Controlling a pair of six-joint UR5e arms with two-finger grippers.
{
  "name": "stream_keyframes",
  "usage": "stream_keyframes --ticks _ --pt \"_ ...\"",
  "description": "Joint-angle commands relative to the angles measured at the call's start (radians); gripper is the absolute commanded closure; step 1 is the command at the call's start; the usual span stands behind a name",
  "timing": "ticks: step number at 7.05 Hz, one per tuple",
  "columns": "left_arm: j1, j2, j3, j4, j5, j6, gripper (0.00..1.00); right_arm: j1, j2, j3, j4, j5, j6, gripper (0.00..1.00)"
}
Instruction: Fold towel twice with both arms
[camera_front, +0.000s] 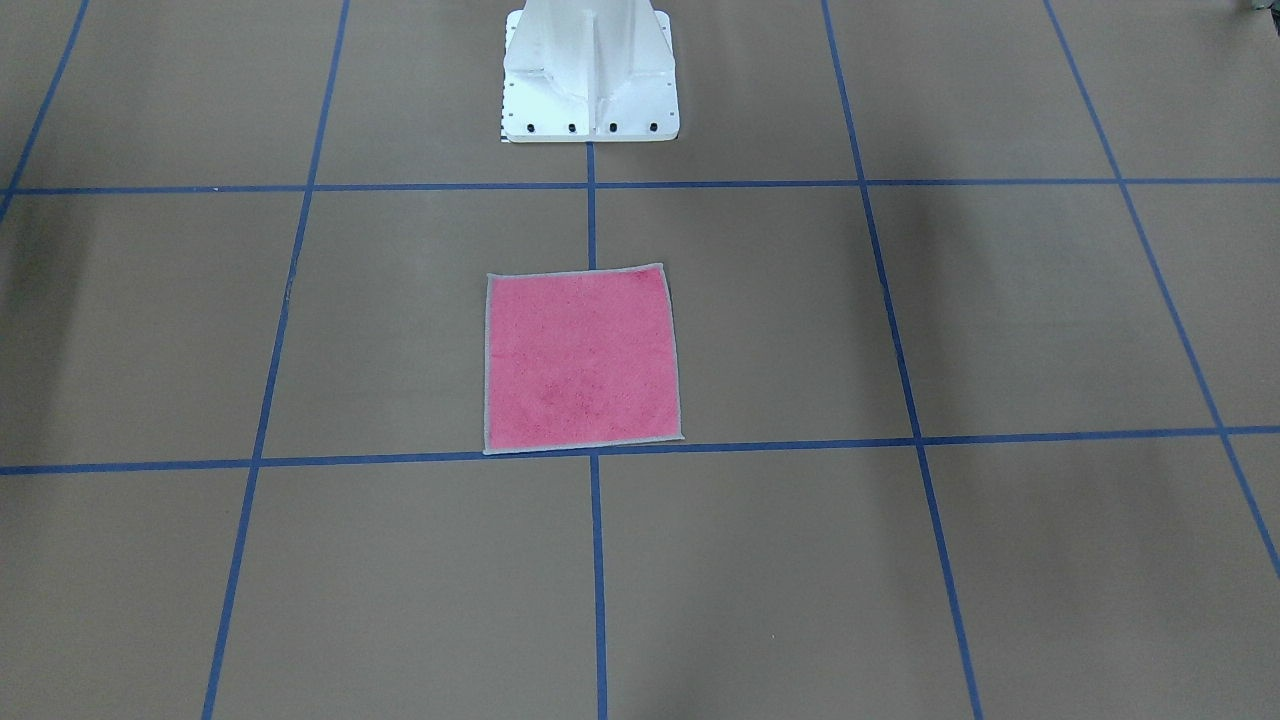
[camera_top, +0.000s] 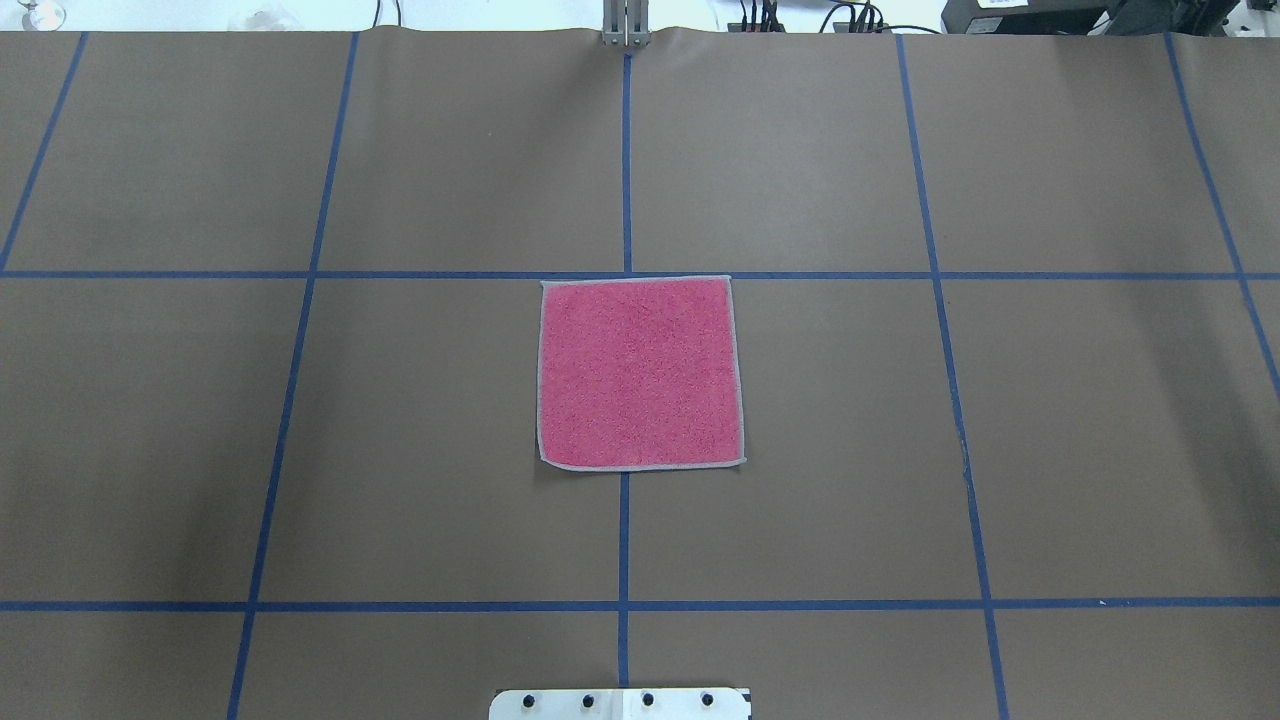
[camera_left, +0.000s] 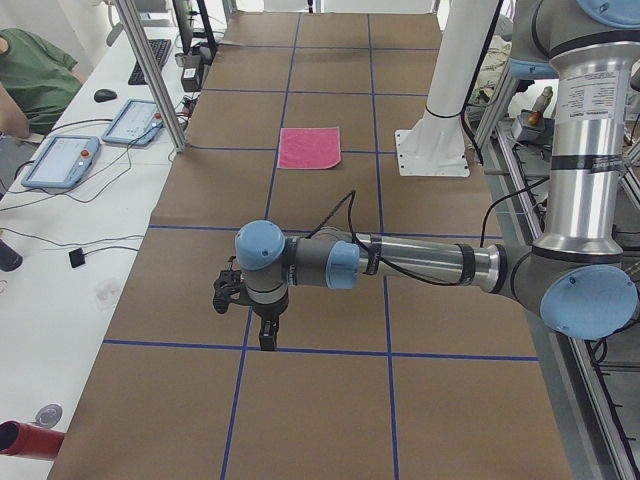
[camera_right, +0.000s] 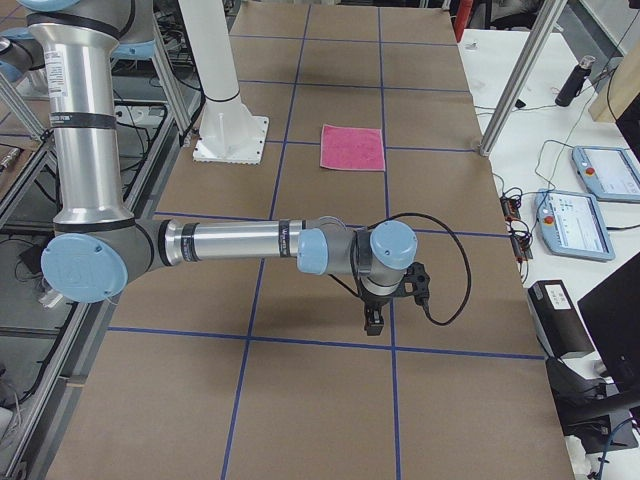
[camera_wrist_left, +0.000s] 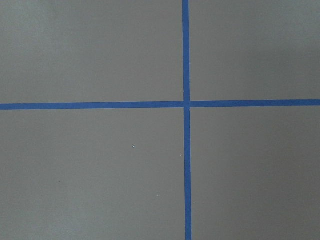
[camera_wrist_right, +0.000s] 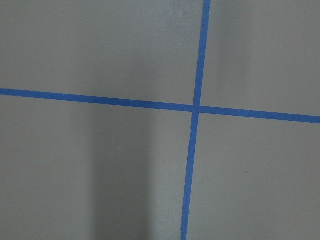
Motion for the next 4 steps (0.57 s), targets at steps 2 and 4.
stream_keyframes --ticks 2,4 --pt "0.0 0.0 -0.004 0.0 0.002 0.0 0.0 -0.001 -0.001 -0.003 0.0 -0.005 0.0 0.0" --pt "0.0 -0.006 -0.004 0.003 0.0 0.0 0.0 -0.001 -0.002 -0.006 0.0 -0.01 0.001 0.0"
